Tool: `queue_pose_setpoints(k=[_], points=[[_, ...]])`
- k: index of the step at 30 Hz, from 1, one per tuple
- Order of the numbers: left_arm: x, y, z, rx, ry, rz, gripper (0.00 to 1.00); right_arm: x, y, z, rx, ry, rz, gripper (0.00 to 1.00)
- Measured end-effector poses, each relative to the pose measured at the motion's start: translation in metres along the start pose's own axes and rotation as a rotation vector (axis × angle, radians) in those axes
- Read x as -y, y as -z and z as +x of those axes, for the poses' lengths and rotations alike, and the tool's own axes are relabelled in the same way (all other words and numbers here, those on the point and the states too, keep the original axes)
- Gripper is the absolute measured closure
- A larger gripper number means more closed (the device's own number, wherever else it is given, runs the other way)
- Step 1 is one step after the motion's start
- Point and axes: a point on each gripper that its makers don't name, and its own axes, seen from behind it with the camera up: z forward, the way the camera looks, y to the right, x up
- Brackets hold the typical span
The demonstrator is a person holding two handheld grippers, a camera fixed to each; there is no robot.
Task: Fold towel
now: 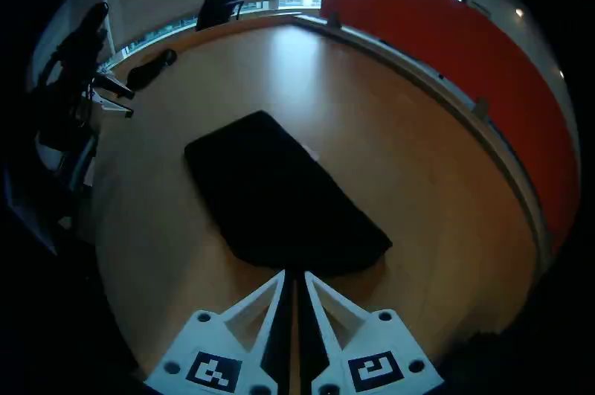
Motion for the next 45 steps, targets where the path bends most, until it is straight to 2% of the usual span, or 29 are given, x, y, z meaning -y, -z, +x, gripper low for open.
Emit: queue_pose_setpoints(k=[8, 17, 29, 45], points=[[0.000, 0.007, -0.005, -0.021, 0.053, -0.008, 0.05, 0.005, -0.004, 0.053, -0.041, 0.085, 0.033, 0.97], [0.000, 0.010, -0.014, -0.023, 0.070, -0.009, 0.05, 0.022, -0.013, 0.100, -0.075, 0.169, 0.082, 0.97], [-0.011, 0.011, -0.018, -0.031, 0.090, -0.031, 0.05, 0.042, -0.032, 0.127, -0.058, 0.297, 0.140, 0.97], [-0.008, 0.013, -0.018, -0.037, 0.091, -0.029, 0.05, 0.042, -0.034, 0.140, -0.053, 0.329, 0.149, 0.97]])
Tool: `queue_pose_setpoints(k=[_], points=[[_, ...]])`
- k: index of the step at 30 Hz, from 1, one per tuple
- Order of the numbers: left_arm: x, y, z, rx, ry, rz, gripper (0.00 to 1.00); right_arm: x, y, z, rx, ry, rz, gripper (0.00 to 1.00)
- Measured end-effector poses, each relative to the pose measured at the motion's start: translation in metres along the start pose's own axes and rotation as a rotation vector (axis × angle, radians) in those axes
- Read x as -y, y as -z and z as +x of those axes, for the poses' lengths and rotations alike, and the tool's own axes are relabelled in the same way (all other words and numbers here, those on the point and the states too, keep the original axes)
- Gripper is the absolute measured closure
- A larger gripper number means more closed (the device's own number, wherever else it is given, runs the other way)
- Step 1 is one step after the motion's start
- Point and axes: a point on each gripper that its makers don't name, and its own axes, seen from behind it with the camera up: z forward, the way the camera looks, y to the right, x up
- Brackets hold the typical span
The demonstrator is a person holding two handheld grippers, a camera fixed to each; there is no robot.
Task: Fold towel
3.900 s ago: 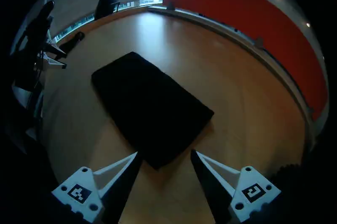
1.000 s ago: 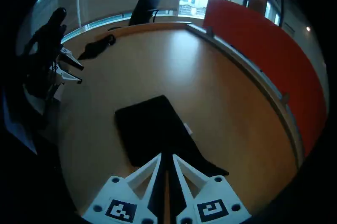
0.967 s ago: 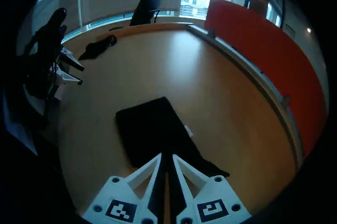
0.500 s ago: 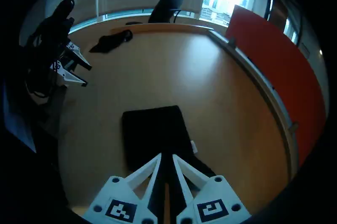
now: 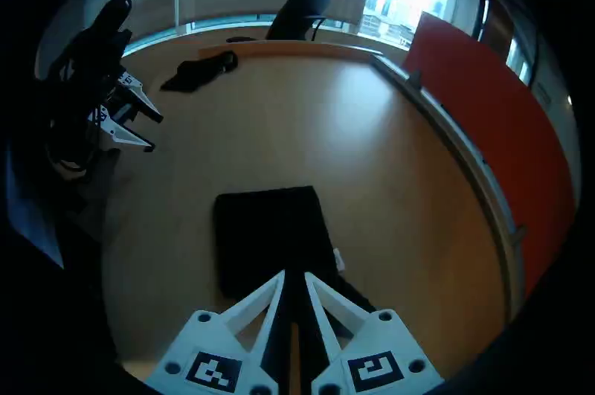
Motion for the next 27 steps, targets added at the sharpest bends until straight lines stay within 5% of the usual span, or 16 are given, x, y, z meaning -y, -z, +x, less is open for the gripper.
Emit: queue_pose_setpoints(k=[27], points=[[0.009, 0.006, -0.013, -0.017, 0.062, 0.017, 0.06, 0.009, -0.037, 0.049, 0.039, 0.212, 0.086, 0.97]])
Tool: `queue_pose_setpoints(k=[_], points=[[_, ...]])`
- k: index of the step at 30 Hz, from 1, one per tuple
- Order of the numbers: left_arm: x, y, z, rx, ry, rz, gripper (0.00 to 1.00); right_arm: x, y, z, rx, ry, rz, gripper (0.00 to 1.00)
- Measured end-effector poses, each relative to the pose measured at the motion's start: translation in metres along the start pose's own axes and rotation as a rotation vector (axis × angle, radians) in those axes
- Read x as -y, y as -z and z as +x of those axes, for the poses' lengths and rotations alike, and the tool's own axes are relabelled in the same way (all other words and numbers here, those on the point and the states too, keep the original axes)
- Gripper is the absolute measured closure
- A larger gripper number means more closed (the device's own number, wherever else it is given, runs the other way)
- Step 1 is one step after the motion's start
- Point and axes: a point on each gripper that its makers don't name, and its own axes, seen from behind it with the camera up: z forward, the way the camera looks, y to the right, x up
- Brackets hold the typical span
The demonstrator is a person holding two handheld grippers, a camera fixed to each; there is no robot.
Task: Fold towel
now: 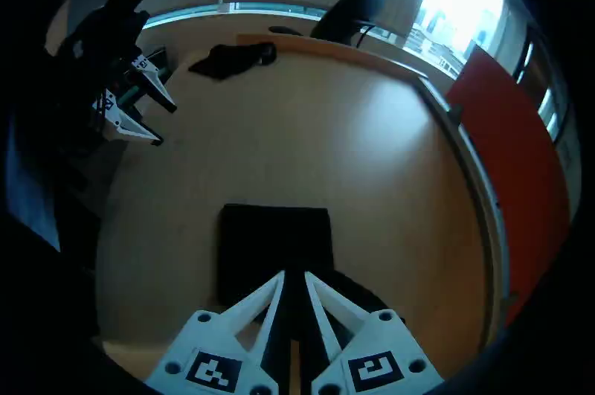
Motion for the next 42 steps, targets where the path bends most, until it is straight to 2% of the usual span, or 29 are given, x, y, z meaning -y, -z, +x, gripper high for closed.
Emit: queue_pose_setpoints(k=[11, 20, 28, 30, 31, 36, 37, 42], points=[[0.006, 0.003, -0.006, -0.005, 0.028, 0.013, 0.05, 0.022, -0.035, 0.025, 0.005, 0.055, 0.074, 0.96], [0.009, 0.006, -0.015, -0.006, 0.058, 0.026, 0.05, 0.041, -0.076, 0.022, 0.036, 0.034, 0.131, 0.96], [0.008, 0.006, -0.015, -0.006, 0.061, 0.025, 0.06, 0.047, -0.081, 0.019, 0.043, 0.017, 0.147, 0.94], [0.008, 0.006, -0.016, -0.005, 0.058, 0.024, 0.05, 0.047, -0.080, 0.018, 0.043, 0.013, 0.145, 0.90], [0.007, 0.006, -0.016, -0.005, 0.057, 0.024, 0.05, 0.047, -0.080, 0.017, 0.041, 0.009, 0.144, 0.84], [0.007, 0.006, -0.016, -0.003, 0.053, 0.022, 0.05, 0.044, -0.076, 0.015, 0.033, -0.015, 0.125, 0.37], [0.006, 0.006, -0.016, -0.004, 0.052, 0.022, 0.06, 0.043, -0.075, 0.014, 0.032, -0.020, 0.124, 0.30], [0.005, 0.006, -0.015, -0.005, 0.046, 0.020, 0.05, 0.043, -0.070, 0.010, 0.027, -0.041, 0.117, 0.30]])
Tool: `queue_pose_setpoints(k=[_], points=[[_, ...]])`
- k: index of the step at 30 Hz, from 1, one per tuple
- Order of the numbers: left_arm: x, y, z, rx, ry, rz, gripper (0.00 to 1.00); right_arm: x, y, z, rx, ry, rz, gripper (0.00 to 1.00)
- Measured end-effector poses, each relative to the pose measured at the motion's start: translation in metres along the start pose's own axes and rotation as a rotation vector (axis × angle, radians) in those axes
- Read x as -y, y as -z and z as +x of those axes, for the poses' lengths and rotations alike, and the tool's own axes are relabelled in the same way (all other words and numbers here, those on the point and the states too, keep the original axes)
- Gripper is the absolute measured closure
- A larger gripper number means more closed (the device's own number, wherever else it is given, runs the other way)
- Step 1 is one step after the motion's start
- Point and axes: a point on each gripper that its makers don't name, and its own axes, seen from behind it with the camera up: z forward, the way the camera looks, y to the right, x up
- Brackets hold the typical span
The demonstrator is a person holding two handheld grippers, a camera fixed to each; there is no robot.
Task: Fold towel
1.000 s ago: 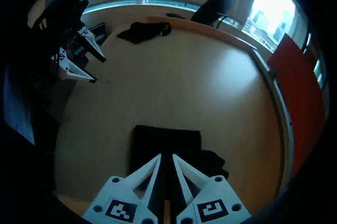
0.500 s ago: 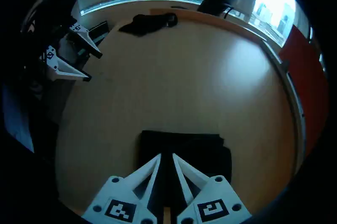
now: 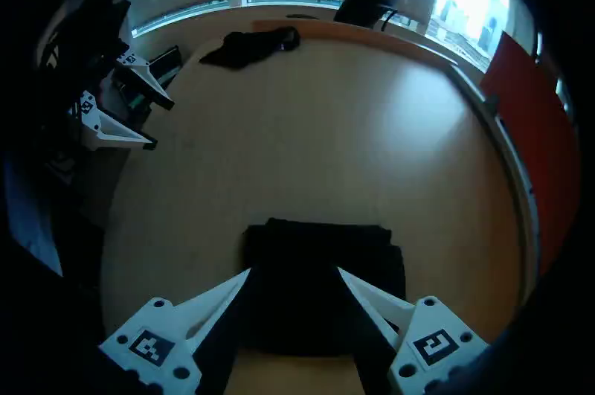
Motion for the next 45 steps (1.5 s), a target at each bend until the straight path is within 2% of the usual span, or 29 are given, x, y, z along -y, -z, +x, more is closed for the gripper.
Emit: queue_pose_setpoints(k=[9, 23, 35, 45], points=[[-0.002, 0.000, 0.001, 0.000, -0.011, -0.003, 0.06, 0.007, 0.007, -0.015, 0.006, -0.026, -0.014, 0.30], [-0.004, 0.002, 0.002, -0.002, -0.031, -0.007, 0.06, 0.028, 0.026, -0.051, 0.024, -0.123, -0.039, 0.30], [-0.003, 0.002, 0.003, -0.004, -0.037, -0.007, 0.05, 0.045, 0.020, -0.087, 0.061, -0.200, -0.062, 0.30], [-0.005, 0.002, 0.003, -0.003, -0.046, -0.012, 0.05, 0.046, 0.014, -0.098, 0.065, -0.255, -0.091, 0.37]])
